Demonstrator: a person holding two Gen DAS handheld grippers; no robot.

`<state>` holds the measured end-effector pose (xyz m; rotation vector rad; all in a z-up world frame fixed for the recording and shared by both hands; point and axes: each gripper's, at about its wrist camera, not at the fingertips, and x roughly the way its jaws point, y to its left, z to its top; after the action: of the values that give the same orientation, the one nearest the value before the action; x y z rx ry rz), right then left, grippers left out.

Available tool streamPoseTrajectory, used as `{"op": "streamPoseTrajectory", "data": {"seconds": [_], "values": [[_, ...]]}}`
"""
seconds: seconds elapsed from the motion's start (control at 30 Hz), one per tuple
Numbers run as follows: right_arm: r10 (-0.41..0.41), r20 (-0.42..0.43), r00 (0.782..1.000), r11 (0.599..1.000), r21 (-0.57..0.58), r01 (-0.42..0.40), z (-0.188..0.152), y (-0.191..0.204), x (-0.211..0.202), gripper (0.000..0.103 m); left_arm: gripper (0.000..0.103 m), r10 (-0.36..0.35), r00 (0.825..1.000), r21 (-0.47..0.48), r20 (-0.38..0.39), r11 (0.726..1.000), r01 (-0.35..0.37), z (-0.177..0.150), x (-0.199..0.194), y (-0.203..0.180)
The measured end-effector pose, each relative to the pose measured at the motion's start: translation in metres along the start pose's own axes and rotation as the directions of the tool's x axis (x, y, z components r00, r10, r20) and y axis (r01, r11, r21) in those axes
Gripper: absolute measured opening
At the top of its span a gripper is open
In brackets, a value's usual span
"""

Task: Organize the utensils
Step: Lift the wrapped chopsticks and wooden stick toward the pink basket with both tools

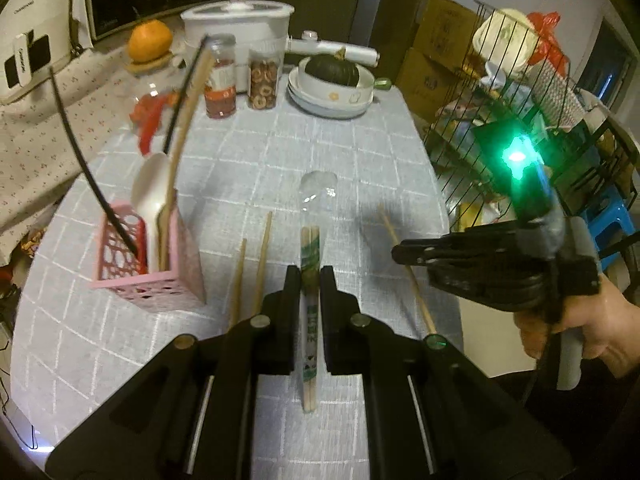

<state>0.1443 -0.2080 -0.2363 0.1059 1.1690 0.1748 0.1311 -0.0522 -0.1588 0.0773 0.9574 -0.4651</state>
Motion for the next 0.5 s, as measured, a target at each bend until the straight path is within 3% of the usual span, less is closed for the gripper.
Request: {"op": "streamPoseTrajectory", "data": {"seconds": [0.23, 0.5], "values": [[0.048, 0.152, 0.987, 0.999, -0.027, -0.044, -0.008, 0.010, -0.055, 0.006, 0.011, -0.002, 0.997, 0.000, 0.082, 1.000, 0.002, 0.000, -0.034, 0.008], [0.067, 0.304, 0.950, 0.996, -0.077, -0.045, -0.001, 0.026, -0.109, 0.006, 0.011, -0.014, 0.984, -0.020, 0.175, 1.000, 0.018, 0.005, -0.069, 0.019]]}}
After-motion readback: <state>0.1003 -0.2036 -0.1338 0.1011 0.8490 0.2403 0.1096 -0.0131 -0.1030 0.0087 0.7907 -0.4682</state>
